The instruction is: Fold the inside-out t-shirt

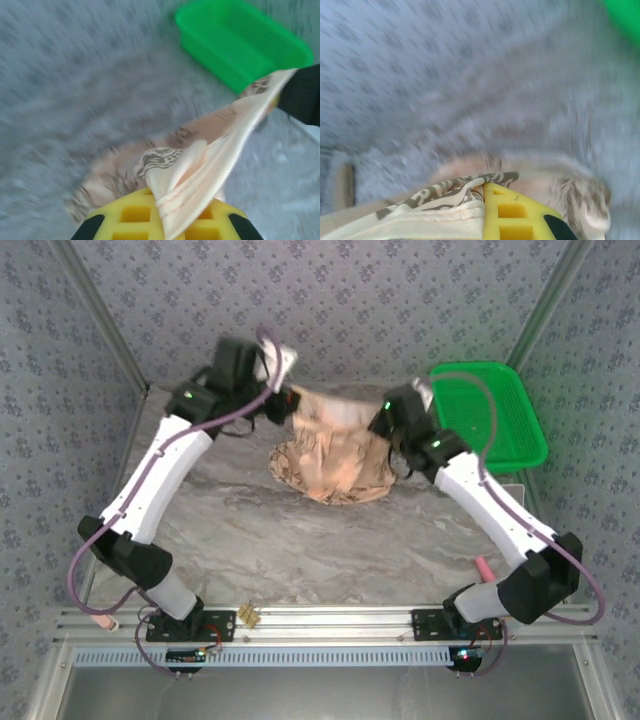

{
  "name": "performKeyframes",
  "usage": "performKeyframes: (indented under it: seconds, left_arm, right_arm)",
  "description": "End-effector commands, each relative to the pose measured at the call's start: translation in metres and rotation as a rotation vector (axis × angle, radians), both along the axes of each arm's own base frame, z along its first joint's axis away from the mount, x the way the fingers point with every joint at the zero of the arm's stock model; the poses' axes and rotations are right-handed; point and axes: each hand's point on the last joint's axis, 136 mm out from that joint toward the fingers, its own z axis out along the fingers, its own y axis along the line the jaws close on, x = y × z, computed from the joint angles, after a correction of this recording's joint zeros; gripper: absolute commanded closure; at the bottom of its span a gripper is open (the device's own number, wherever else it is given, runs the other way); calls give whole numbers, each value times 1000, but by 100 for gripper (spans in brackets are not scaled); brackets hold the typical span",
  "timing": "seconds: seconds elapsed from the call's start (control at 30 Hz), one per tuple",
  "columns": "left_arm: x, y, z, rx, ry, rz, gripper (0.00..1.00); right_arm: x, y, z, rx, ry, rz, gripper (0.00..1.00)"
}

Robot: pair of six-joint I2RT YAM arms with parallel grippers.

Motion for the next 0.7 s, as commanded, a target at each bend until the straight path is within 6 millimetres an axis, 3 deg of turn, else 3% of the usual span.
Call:
performKeyframes:
  seconds: [0.0,0.1,0.17,0.23,0.33,0.37,0.5,0.67]
  left_arm:
    - [-17,28,51,-16,-20,125,100]
    - [-48,29,85,-109,-33,111,100]
    - [-70,28,101,-130,-92,90,100]
    - [-97,28,128,-201,-192,41,100]
    - [-125,34,161,-356,-347,-11,100]
    - [-127,38,163,-382,-390,-8,100]
    - [-107,61,156,-292,-480,140,100]
    - [-47,49,116,-78,-431,213,100]
  right_arm:
    - [-25,-36,88,-223,-128,-8,100]
    - [-58,-37,145,-234,-232,32,100]
    - [-86,-30,172,-240,-309,92,100]
    - [-113,-28,190,-246,-368,144,100]
    - [-133,-42,198,-191,-390,130,100]
    - [-135,-46,197,-178,-390,116,100]
    - [-115,-49,189,-172,-369,100,100]
    - [-36,-42,154,-53,-235,140,100]
